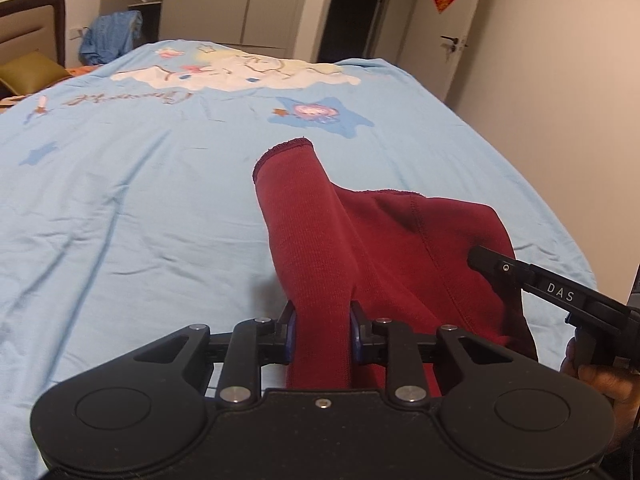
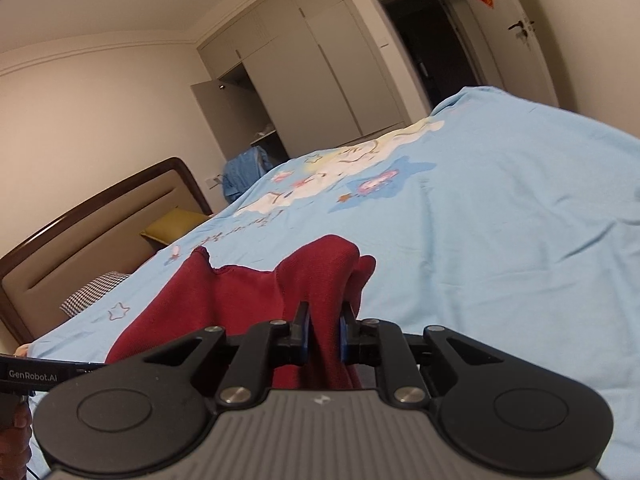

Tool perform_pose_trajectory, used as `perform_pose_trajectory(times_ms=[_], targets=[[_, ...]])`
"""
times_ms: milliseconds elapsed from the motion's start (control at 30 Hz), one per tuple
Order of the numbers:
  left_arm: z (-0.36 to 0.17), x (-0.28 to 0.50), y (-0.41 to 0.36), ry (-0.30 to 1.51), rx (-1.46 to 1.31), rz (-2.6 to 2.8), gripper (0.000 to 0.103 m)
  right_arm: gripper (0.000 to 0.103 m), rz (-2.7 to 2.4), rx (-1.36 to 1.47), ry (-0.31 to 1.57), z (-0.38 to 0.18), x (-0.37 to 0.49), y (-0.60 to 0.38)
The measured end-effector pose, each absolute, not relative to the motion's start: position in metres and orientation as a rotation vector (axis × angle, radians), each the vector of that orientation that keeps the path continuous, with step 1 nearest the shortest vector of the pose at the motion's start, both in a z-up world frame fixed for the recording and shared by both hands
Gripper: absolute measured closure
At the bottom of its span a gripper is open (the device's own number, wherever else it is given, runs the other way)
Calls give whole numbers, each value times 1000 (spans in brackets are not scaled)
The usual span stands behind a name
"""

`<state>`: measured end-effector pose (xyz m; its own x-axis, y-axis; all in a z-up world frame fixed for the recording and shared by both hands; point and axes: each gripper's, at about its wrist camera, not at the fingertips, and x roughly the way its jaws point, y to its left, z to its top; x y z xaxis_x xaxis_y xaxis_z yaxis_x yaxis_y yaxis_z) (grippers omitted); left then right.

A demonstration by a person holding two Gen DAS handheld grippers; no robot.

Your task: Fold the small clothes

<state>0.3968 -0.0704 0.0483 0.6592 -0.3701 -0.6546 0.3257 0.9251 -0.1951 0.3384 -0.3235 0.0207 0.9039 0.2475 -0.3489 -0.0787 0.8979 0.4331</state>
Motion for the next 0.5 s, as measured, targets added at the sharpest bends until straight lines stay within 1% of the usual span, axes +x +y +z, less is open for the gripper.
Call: perform_pose_trajectory(times_ms=[267,500], targets=[[33,415,-19,807,-110,-317,76,88,233,416,489,4,385,-276],[5,414,-12,856,-118,-295,74,87,193,368,547,-14,393,-263]])
